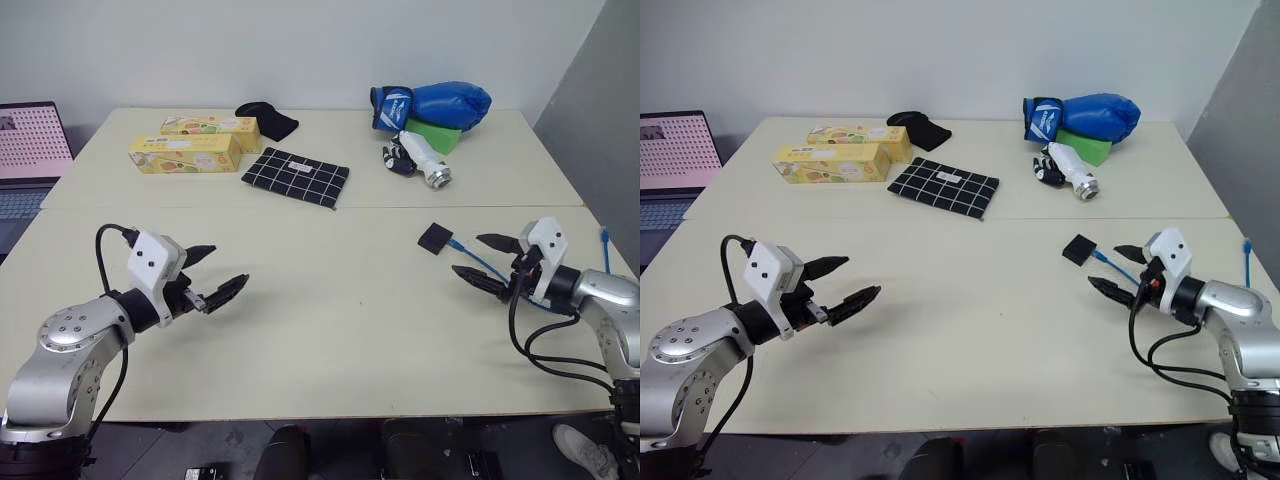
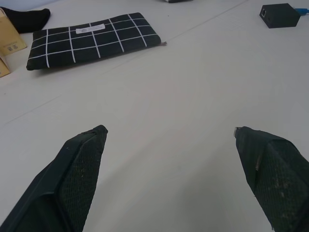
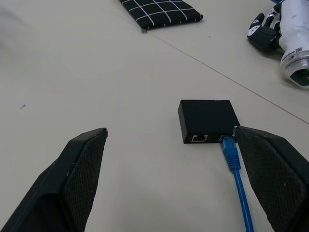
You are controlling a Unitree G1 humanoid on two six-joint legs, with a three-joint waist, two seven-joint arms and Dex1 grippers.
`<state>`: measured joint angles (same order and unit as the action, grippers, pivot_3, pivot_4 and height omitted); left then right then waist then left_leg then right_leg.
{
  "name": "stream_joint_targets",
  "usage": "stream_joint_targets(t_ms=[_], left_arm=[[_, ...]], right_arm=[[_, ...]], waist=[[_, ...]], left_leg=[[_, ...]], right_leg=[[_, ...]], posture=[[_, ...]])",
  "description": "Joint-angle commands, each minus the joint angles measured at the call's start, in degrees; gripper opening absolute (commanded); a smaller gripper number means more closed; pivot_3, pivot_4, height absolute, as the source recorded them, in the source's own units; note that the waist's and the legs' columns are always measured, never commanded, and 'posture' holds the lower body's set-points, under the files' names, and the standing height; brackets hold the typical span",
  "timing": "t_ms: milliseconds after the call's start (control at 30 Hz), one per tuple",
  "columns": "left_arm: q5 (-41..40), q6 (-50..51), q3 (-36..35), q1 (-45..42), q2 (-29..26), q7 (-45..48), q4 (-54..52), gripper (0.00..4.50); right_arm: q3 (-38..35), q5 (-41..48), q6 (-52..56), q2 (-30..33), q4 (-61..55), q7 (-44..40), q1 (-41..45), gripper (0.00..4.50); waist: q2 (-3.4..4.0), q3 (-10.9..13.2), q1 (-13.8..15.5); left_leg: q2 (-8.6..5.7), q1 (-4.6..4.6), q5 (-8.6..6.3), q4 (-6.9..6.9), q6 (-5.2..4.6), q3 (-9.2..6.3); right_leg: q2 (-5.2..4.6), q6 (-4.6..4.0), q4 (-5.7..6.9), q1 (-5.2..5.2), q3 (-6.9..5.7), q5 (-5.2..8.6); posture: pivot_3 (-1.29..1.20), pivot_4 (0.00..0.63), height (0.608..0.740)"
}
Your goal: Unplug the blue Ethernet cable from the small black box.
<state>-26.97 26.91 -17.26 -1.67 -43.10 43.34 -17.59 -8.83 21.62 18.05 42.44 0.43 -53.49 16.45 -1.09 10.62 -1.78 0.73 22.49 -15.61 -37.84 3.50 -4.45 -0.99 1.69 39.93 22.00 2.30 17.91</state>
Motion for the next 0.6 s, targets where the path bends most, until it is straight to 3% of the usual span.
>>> stream_joint_targets(t_ms=[33,600], left_arm=[[-0.6,-1.8,-1.9,0.8,-0.1,0.9,-1.0,4.5],[-1.6,1.0,-2.4,0.4,-0.5,-0.4,-2.2,4.5]], right_arm=[[-1.9,0.7,-0.6,0.8,-0.1,-0.2,1.0,4.44],[-1.0,-0.6,-1.8,-0.1,2.0,0.7,2.1,4.44]], waist=[[0.0,0.0,0.0],[0.0,0.0,0.0]], left_leg=[[0.0,0.0,0.0,0.0,0.0,0.0],[0.0,0.0,0.0,-0.01,0.0,0.01]], right_leg=[[0.0,0.0,0.0,0.0,0.0,0.0],[-0.03,0.0,0.0,0.0,0.01,0.0]], posture=[[0.0,0.15,0.74],[0.0,0.15,0.74]])
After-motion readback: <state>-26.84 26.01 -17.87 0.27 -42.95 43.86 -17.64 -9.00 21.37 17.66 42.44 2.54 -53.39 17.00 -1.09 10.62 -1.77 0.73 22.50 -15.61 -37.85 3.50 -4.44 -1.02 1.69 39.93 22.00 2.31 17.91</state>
